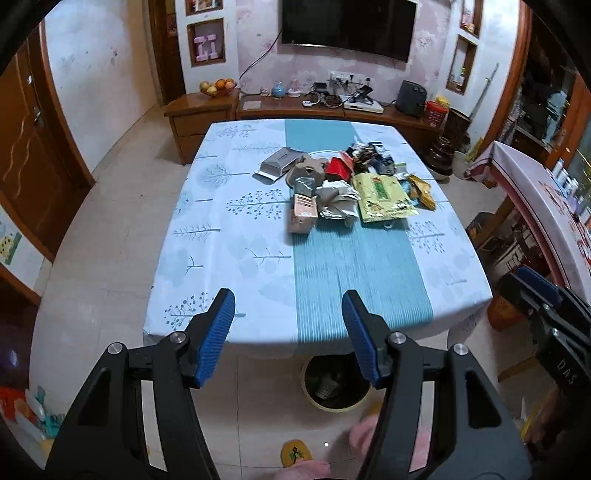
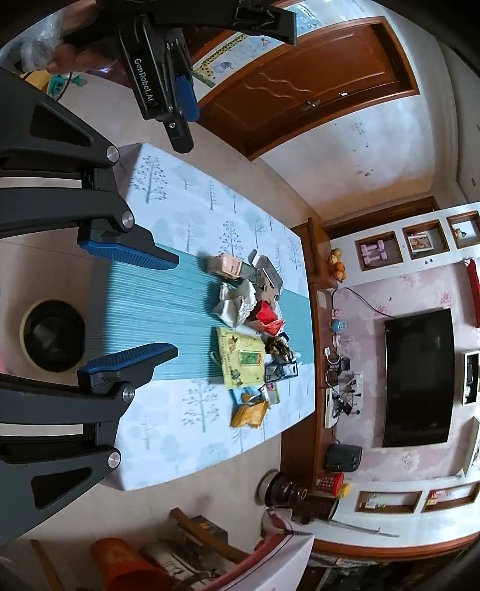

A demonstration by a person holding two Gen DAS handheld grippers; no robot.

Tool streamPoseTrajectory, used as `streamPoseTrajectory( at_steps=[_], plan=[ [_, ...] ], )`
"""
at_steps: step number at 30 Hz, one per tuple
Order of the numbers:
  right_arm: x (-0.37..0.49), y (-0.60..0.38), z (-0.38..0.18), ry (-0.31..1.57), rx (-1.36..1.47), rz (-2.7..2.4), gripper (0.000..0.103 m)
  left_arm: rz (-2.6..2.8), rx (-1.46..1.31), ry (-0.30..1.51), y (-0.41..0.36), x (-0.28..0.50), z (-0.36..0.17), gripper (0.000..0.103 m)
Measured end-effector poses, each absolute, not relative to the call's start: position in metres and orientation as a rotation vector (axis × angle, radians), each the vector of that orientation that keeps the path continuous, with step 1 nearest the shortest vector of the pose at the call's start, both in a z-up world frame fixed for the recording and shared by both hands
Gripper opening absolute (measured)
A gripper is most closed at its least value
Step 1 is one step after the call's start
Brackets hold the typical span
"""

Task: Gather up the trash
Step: 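Raise both open tools back toward the table, then grasp the beige-and-green milk carton with the left tool while the right tool grasps the white tissue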

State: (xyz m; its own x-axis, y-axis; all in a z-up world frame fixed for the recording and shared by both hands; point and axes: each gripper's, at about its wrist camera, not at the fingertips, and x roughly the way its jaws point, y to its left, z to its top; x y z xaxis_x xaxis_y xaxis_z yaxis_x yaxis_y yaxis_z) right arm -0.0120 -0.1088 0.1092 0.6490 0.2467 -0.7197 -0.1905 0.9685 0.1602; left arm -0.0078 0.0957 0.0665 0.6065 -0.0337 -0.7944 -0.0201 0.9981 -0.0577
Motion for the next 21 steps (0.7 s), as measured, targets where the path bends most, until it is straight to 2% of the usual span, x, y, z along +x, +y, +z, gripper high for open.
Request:
streamPoseTrajectory(
  at_steps=[6, 9, 16, 21],
  plan=[
    [0.058, -0.117, 0.088, 0.866, 0.057, 0.330, 0.043, 0.065, -0.081, 0.959, 0.090, 0.033, 0.047, 0.060],
    [0.097, -0.124, 0.073, 0.891, 0.048, 0.393, 0.049, 0.113, -0.094, 0.962, 0.086, 0.055, 0.037, 0.075],
    [0.188, -0.137, 0.027, 0.973, -0.026, 0.541, 0.049, 0.193, -0.178, 1.021, 0.077, 0.122, 0.009, 0.076],
    [0.243, -0.133, -0.003, 1.028, -0.068, 0.654, 0.055, 0.247, -0.232, 1.075, 0.073, 0.157, -0.013, 0.076]
  ],
)
